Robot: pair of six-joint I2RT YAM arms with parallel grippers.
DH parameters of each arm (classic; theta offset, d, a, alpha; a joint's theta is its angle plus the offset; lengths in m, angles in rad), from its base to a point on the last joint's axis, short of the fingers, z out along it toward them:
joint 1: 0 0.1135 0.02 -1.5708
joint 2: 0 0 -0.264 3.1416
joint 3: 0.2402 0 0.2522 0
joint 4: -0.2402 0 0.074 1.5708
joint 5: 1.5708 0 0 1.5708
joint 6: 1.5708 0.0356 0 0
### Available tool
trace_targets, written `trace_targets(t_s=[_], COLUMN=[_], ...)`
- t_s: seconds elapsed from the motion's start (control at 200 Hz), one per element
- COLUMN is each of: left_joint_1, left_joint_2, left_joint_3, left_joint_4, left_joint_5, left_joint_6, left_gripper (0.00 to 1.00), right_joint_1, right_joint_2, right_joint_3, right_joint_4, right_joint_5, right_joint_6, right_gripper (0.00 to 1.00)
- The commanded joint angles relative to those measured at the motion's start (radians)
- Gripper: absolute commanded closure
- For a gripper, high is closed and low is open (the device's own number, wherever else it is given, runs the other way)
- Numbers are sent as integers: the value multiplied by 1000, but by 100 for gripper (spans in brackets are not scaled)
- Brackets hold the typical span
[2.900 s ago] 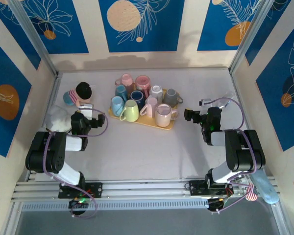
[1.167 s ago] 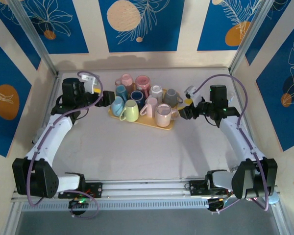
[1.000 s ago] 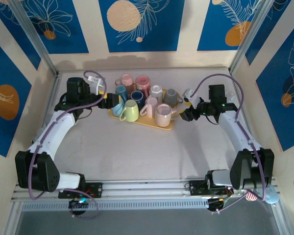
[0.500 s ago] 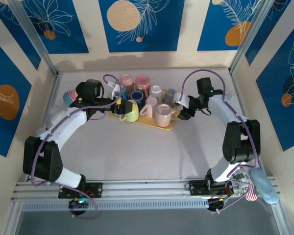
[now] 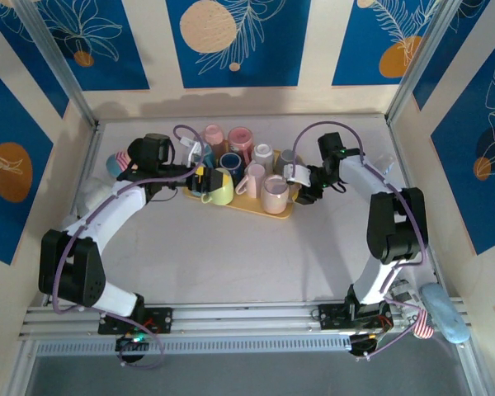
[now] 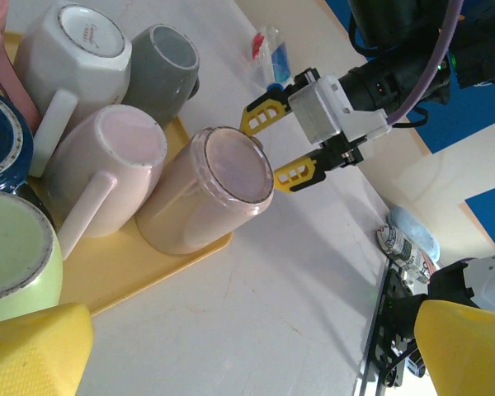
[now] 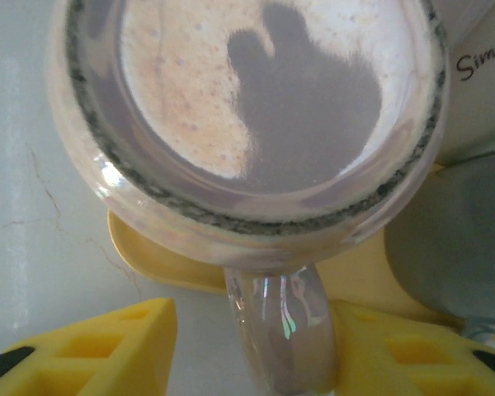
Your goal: Turn the mug right side up
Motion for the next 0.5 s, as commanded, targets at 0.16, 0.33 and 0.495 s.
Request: trace_targets(t_s=[0.16, 0.33, 0.495], left_joint_1=[-6, -6, -6], left_joint_2=[-13, -19, -22], left_joint_3=[3, -2, 0], left_joint_4=[8, 2, -1], left_joint_5=[15, 6, -2], left_joint_6=[6, 17, 24], left_gripper=[0, 0, 0], right_joint_1=[23, 27, 28], right_joint_2=[33, 0, -76], right_joint_3=[37, 21, -7], right_joint_4=[-31, -29, -25], right_joint_5=[21, 16, -16], right_joint_6=[-38, -34, 21], right_gripper=[63, 82, 97])
